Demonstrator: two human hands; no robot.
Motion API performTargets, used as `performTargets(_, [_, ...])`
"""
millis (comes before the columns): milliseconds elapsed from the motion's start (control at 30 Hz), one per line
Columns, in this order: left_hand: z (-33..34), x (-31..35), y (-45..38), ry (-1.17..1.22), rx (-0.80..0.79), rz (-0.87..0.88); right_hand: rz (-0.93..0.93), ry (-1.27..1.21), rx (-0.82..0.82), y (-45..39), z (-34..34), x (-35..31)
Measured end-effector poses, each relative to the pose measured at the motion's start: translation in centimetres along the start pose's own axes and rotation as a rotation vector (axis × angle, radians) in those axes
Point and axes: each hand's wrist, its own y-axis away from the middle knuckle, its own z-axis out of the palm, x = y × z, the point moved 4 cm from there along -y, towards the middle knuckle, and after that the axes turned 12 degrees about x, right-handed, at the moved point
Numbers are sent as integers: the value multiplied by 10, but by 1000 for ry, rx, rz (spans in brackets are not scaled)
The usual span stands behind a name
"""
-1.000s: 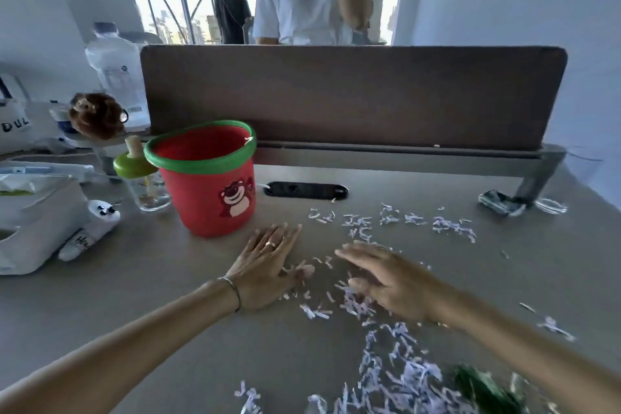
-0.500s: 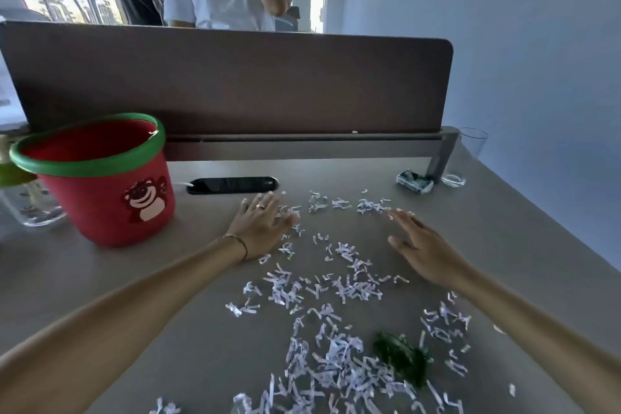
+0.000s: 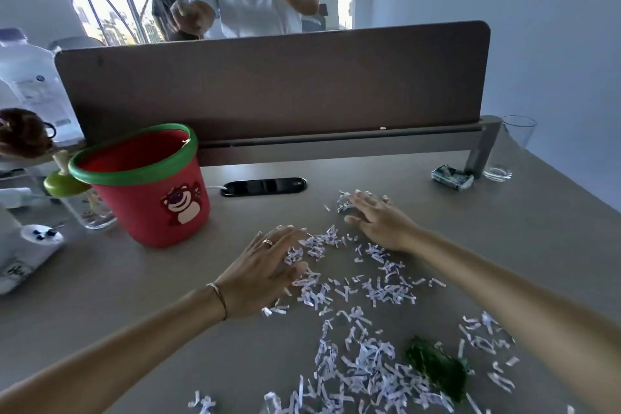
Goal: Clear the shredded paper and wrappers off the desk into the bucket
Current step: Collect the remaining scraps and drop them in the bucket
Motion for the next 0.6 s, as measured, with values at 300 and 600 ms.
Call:
performTargets(300, [15, 8, -5, -121, -13, -40, -208, -24, -160, 75, -3, -57])
performTargets(600, [44, 93, 9, 23, -116, 207, -96, -193, -102, 163, -51, -40])
